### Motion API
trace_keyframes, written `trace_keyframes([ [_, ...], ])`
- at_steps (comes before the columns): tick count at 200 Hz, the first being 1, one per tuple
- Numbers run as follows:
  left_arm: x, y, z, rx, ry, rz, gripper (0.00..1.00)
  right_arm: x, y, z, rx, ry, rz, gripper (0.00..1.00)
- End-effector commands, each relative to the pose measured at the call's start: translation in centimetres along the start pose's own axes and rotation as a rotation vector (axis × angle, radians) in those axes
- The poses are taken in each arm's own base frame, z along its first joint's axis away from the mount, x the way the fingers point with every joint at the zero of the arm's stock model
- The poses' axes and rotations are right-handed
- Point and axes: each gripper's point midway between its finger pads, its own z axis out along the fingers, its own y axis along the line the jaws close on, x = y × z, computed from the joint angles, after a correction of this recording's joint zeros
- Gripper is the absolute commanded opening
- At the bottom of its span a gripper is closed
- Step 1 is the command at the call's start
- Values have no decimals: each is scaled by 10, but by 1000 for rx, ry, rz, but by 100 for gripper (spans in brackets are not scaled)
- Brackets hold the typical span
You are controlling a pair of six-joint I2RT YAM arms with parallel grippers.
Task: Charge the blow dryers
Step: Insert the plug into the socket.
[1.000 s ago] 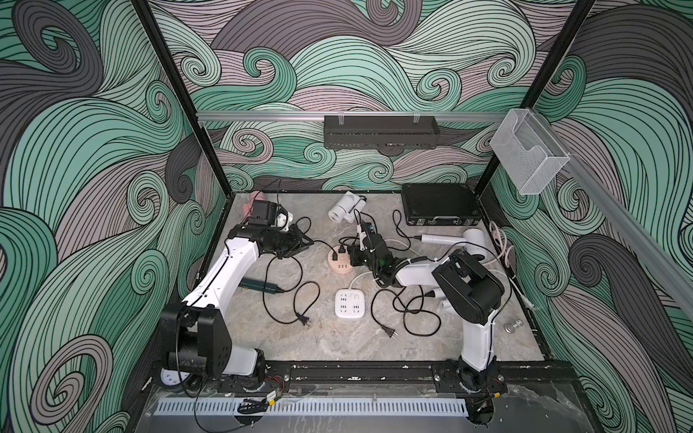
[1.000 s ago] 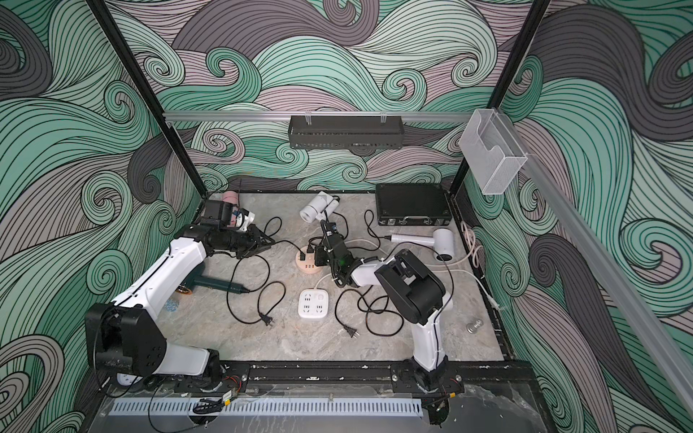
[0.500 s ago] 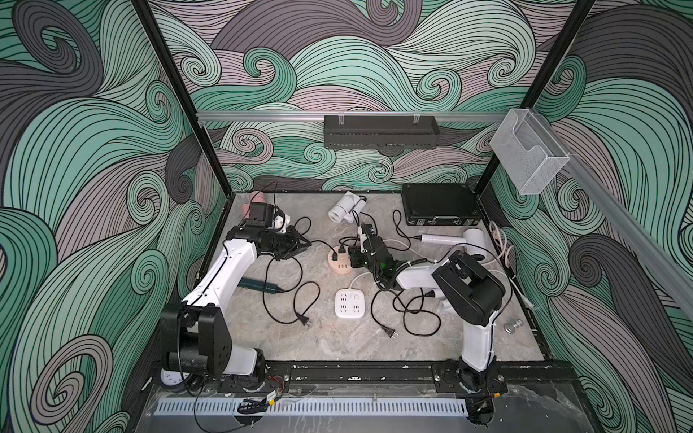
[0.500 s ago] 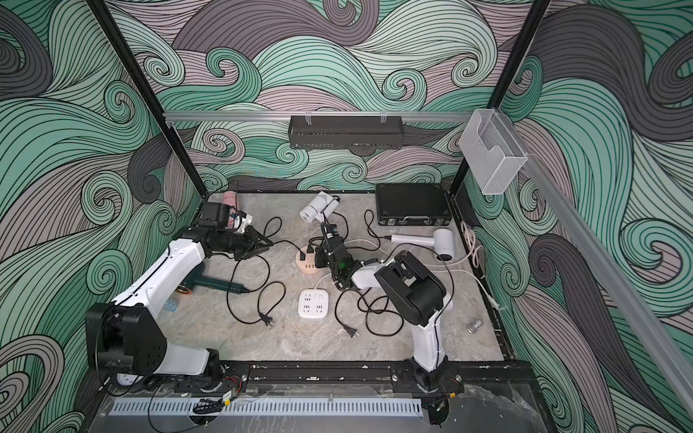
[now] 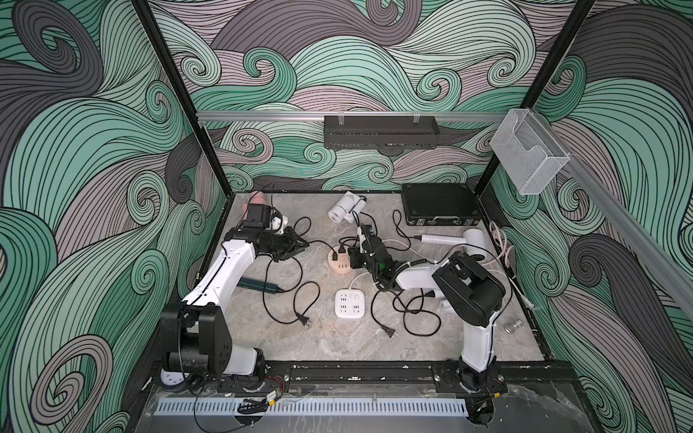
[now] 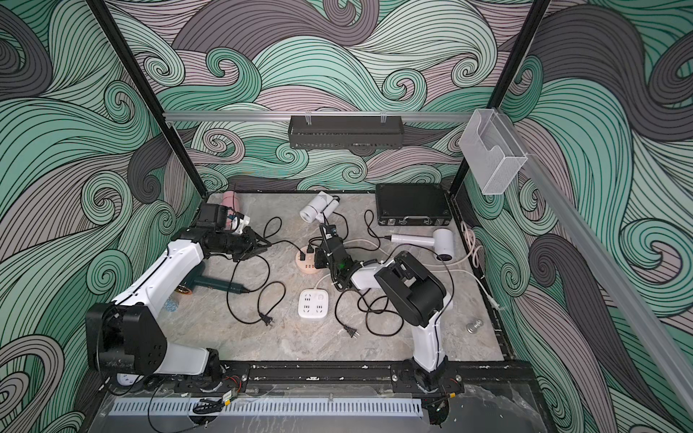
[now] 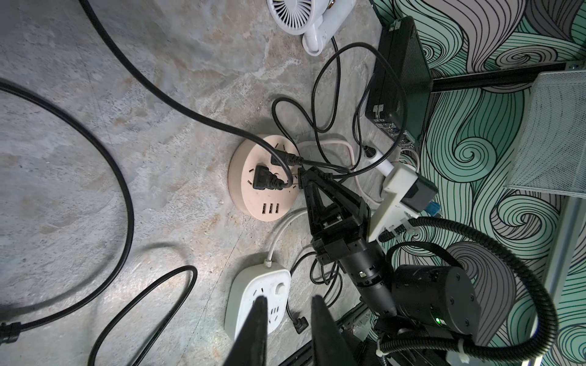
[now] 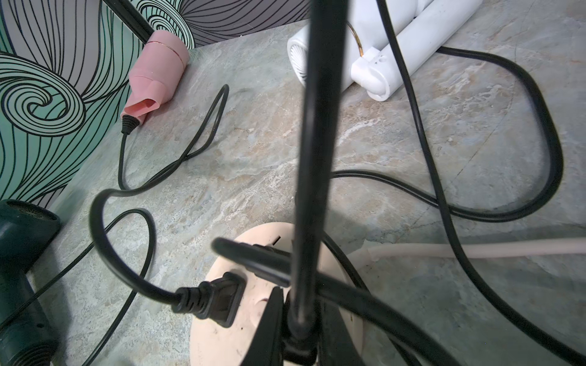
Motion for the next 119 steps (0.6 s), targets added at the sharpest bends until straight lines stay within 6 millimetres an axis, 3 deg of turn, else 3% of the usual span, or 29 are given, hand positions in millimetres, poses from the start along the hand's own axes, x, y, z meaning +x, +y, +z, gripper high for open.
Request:
trace_keyframes([
  [1, -2, -7, -9, 31, -19, 37, 25, 39, -19, -4, 78, 130, -24, 0],
  [54, -2, -3, -7, 30, -17, 30, 25, 38, -20, -7, 99, 123, -27, 0],
  [119, -2, 1, -9, 25, -20, 26, 25, 52, -20, -4, 144, 152, -95, 0],
])
